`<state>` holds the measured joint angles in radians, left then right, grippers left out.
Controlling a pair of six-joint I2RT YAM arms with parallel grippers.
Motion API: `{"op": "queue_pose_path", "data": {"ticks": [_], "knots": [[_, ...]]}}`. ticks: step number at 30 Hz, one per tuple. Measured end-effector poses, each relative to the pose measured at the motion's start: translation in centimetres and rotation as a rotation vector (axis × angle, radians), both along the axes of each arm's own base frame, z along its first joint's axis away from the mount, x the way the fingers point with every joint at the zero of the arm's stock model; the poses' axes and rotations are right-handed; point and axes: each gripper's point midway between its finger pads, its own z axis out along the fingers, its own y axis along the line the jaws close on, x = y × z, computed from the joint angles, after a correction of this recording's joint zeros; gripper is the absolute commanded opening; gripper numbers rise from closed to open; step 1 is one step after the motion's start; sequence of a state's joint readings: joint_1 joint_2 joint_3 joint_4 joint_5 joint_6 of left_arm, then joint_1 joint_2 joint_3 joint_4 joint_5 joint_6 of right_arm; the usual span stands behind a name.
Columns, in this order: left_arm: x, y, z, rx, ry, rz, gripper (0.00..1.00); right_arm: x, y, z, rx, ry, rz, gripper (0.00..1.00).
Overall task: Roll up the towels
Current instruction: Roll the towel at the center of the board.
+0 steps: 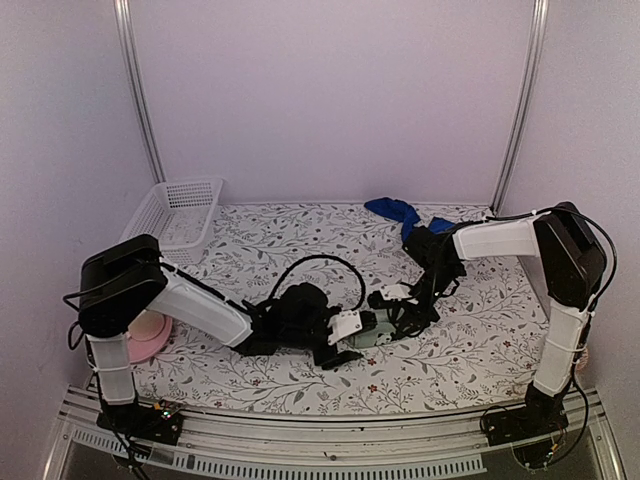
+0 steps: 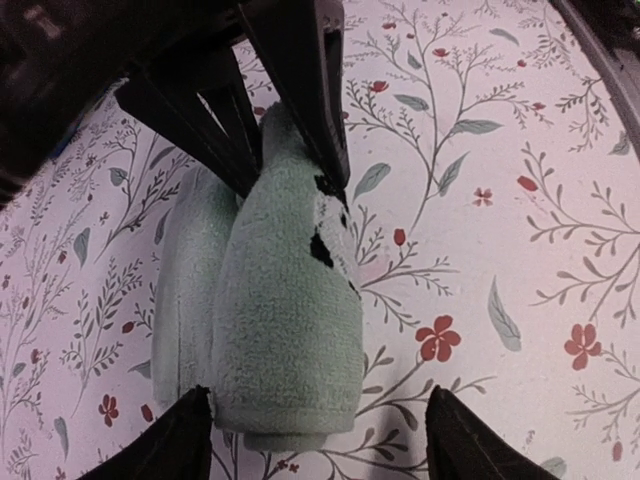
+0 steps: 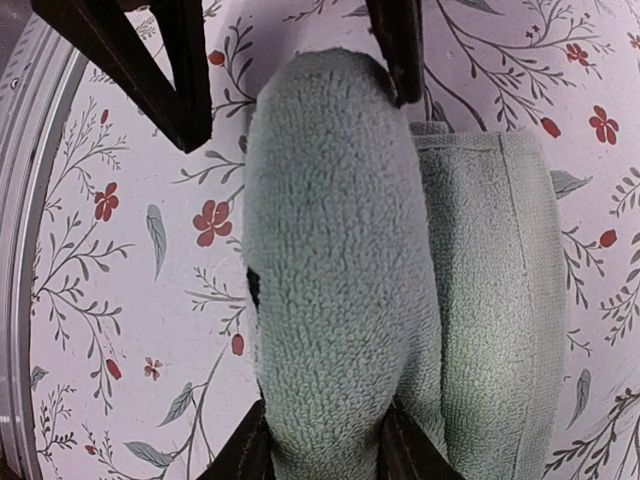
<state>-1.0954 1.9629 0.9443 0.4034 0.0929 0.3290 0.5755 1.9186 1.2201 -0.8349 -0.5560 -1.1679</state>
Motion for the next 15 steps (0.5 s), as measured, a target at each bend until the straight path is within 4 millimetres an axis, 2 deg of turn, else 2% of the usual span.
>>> {"op": "queue_pose_path", "data": {"ticks": [3,8,12,15], "knots": [[-0.2,0.2,1.3,-0.039,-0.027,-0.008,0.70,0.0,0.0,0.0,-0.001,0.001,-0.001,0.36],[-0.5,-1.0,3.0,-0.075,-0.074,-0.047,0.61,0.0,0.0,0.0,-0.002,0.002,-0.003,0.36],[-0.7,-2.2,3.5,-0.077,-0.087,-0.065,0.60,0.1,-0.1,-0.1,-0.003,0.003,-0.008,0.36],[-0.2,-3.0,2.7,-0.061,-0.086,-0.059,0.59,0.1,-0.1,-0.1,-0.004,0.005,-0.010,0.36]]}}
